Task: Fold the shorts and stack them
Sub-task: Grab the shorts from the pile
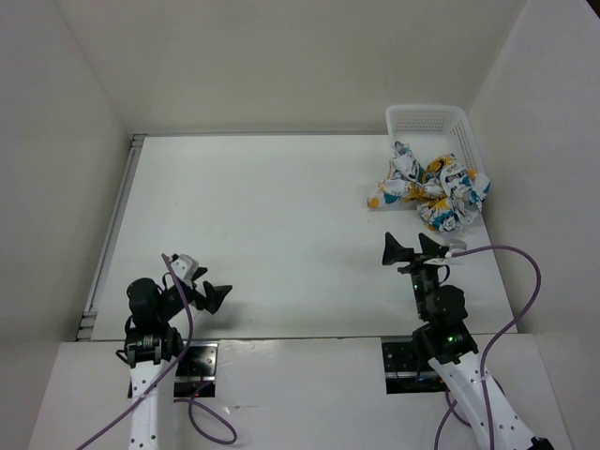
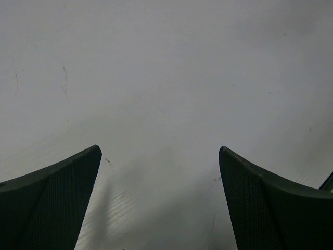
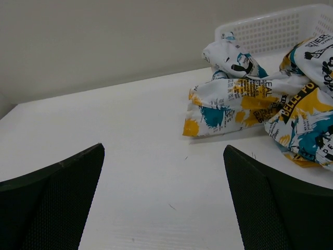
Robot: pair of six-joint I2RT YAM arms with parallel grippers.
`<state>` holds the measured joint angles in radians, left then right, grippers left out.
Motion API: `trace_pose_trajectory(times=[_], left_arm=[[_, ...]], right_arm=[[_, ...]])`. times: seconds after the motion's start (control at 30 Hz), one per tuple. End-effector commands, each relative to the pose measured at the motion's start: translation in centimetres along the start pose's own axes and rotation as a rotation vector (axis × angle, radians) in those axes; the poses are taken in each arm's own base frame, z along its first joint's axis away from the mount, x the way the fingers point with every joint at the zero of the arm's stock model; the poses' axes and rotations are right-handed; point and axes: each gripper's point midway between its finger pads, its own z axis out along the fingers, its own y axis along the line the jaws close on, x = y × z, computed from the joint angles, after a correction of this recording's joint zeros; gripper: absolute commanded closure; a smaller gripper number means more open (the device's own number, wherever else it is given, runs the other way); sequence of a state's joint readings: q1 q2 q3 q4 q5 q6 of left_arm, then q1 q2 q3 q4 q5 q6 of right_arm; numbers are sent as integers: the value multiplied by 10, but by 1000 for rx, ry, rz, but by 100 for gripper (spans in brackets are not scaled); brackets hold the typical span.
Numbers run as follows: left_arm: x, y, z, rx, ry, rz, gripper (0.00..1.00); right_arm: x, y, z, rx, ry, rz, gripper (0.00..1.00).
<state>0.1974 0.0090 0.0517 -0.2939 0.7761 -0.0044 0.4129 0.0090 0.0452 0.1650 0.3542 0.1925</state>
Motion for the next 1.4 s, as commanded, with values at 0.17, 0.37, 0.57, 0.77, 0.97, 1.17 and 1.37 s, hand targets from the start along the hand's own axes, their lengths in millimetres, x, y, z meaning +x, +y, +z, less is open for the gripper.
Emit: trace_pose_trajectory(times=[0.17,0.37,0.57,0.77,0.97,1.17,1.37], left_arm=[[-6,-50,-9,264,-18,3,0],[-87,-22,-2,131,-317,376,0],[-195,49,-1,-224,-324,290,0],[-194,115,55,-267,84,-28,0],[-158,104,100,-106,369,-220,0],[-136,82,113,-27,455,-255,0],[-107,78,114,-56,518,-248,0]], right_arm=[[-9,20,0,-126,-63,-83,0],[-98,6,-2,13,-330,122,1],[-153,27,37,37,-248,-67,1],[-80,35,175,205,289,-242,1],[-76,10,249,378,275,-204,1],[-63,-48,272,372,370,-125,1],[-33,-172,225,803,541,-147,1]])
